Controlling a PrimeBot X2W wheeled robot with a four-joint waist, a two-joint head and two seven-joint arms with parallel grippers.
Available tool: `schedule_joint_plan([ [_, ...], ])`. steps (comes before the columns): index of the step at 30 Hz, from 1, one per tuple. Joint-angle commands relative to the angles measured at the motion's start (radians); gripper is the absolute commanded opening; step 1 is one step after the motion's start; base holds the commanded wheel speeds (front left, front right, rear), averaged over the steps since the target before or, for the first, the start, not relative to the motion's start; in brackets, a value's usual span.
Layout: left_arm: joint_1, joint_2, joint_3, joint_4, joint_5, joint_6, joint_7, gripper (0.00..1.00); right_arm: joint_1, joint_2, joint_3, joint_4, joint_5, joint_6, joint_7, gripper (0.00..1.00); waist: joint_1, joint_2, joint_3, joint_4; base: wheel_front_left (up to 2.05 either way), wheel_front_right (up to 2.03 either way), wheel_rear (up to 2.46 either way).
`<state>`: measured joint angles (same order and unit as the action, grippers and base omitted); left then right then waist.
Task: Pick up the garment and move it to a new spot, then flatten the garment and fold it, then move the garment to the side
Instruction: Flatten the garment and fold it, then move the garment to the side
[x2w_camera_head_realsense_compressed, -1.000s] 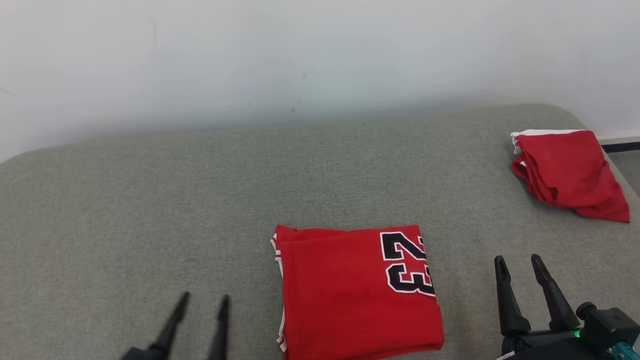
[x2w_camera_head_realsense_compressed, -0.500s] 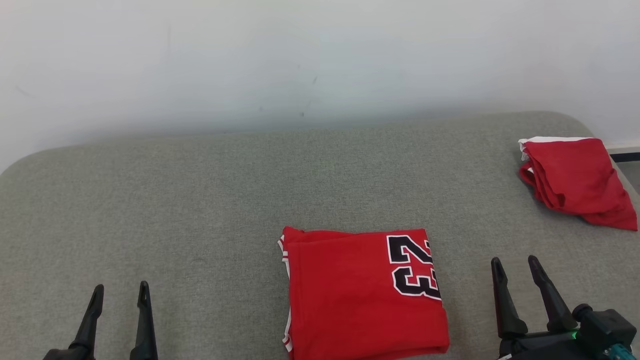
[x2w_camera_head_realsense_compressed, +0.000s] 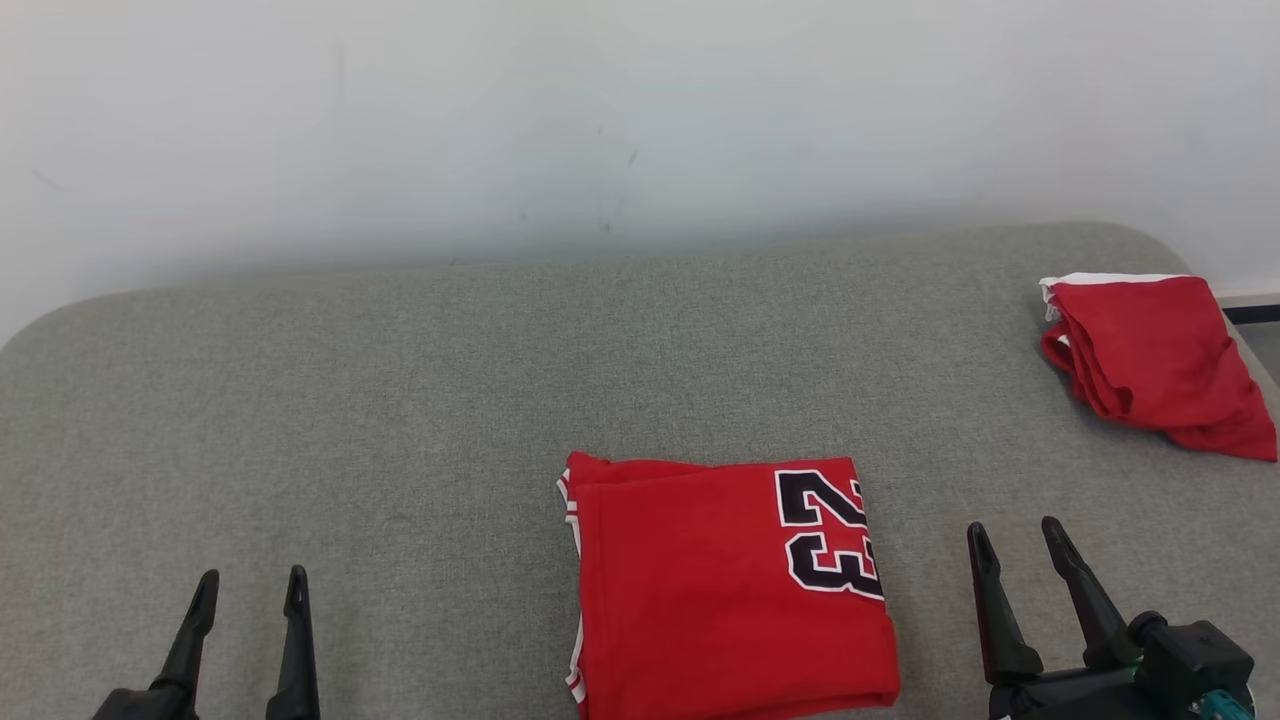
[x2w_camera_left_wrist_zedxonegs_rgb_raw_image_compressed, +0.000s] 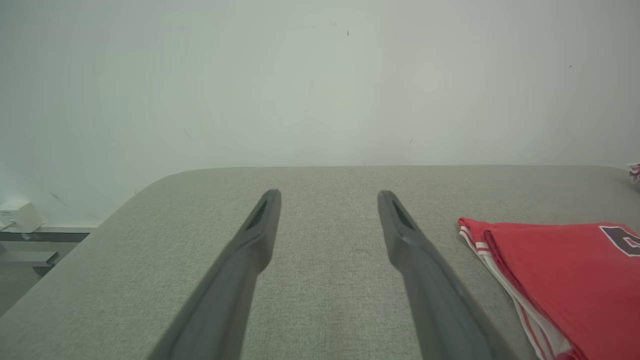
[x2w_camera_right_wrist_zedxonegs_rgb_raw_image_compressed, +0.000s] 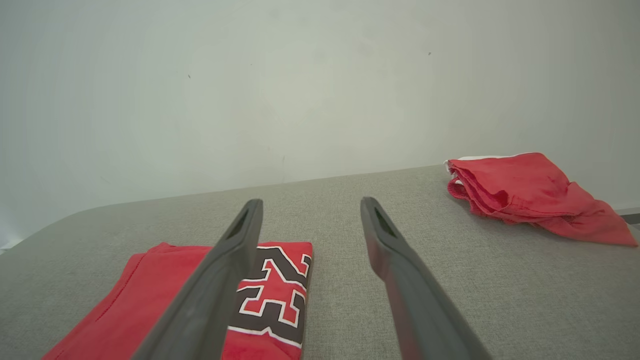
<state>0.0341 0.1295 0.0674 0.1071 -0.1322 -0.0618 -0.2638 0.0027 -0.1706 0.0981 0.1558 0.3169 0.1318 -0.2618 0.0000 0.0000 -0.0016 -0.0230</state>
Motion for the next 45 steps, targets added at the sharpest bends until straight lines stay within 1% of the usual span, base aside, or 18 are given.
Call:
schedule_joint_plan([
  [1, 0.004, -0.003, 0.006, 0.002, -0.007, -0.004, 0.0, 1.0, 0.005, -0.004, 0.002, 0.003, -0.004, -0.003, -0.004, 1.0, 0.0, 0.0, 0.0, 0.001, 0.0, 0.0, 0.0],
  [9, 0.008, -0.013, 0.006, 0.014, -0.015, -0.026, 0.0, 1.0, -0.003, -0.005, 0.007, 0.01, -0.008, -0.003, -0.004, 1.0, 0.0, 0.0, 0.0, 0.011, 0.0, 0.0, 0.0],
  [18, 0.008, -0.016, 0.011, 0.015, -0.006, -0.036, 0.0, 1.0, -0.006, -0.004, 0.008, 0.029, 0.008, -0.003, -0.004, 1.0, 0.0, 0.0, -0.001, 0.014, 0.0, 0.0, 0.0],
  [23, -0.006, -0.022, 0.0, 0.016, 0.002, -0.042, 0.0, 1.0, -0.053, -0.038, 0.037, 0.084, 0.029, -0.003, 0.015, 1.0, 0.0, 0.0, 0.008, 0.023, 0.0, 0.0, 0.0],
  [25, -0.011, -0.028, -0.006, 0.015, 0.002, -0.042, 0.0, 1.0, -0.099, -0.056, 0.064, 0.133, 0.036, -0.003, 0.04, 1.0, 0.0, 0.0, 0.02, 0.033, 0.0, 0.0, 0.0],
  [28, -0.022, -0.033, -0.014, 0.018, 0.005, -0.046, 0.0, 1.0, -0.151, -0.062, 0.096, 0.194, 0.049, -0.003, 0.068, 1.0, 0.0, 0.0, 0.034, 0.044, 0.0, 0.0, 0.0],
  [29, -0.022, -0.033, -0.014, 0.018, 0.005, -0.046, 0.0, 1.0, -0.151, -0.062, 0.096, 0.194, 0.049, -0.003, 0.068, 1.0, 0.0, 0.0, 0.034, 0.044, 0.0, 0.0, 0.0],
  [32, -0.034, -0.039, -0.024, 0.021, 0.007, -0.049, 0.0, 1.0, -0.201, -0.066, 0.125, 0.272, 0.065, -0.003, 0.088, 1.0, 0.0, 0.0, 0.051, 0.061, 0.0, 0.0, 0.0],
  [42, -0.076, -0.045, -0.033, 0.045, 0.01, -0.057, 0.0, 1.0, -0.309, -0.032, 0.194, 0.55, 0.106, -0.003, 0.104, 1.0, 0.0, 0.0, 0.096, 0.097, 0.0, 0.0, 0.0],
  [45, -0.081, -0.048, -0.031, 0.047, 0.012, -0.059, 0.0, 1.0, -0.324, -0.017, 0.219, 0.608, 0.119, -0.003, 0.087, 1.0, 0.0, 0.0, 0.102, 0.101, 0.0, 0.0, 0.0],
])
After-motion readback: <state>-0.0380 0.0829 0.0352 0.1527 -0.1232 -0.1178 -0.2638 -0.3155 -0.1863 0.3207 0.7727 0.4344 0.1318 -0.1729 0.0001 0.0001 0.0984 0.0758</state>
